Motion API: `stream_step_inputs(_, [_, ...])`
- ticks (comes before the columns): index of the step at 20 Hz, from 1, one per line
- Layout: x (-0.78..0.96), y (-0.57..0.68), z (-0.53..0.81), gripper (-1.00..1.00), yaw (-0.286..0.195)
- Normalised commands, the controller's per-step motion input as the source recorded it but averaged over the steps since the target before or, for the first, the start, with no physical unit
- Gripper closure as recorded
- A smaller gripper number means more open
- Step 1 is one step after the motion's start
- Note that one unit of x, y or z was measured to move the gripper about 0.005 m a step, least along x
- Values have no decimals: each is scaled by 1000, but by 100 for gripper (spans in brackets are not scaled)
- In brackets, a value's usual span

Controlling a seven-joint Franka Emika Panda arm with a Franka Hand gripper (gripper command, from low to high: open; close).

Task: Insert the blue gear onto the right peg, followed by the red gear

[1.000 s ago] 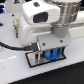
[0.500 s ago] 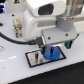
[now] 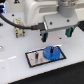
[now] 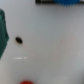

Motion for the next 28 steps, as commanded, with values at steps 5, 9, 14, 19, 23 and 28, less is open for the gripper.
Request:
stream_step_inputs(5, [-818, 160, -1, -100, 0])
stream_step_inputs(9, [-755, 250, -22, -100, 0])
stream_step_inputs(14, [-686, 288, -71, -100, 0])
stream_step_inputs(19, [-526, 310, -163, -100, 0])
stream_step_inputs(23, [-390, 287, -285, -100, 0])
stream_step_inputs(28, [-224, 212, -352, -100, 0])
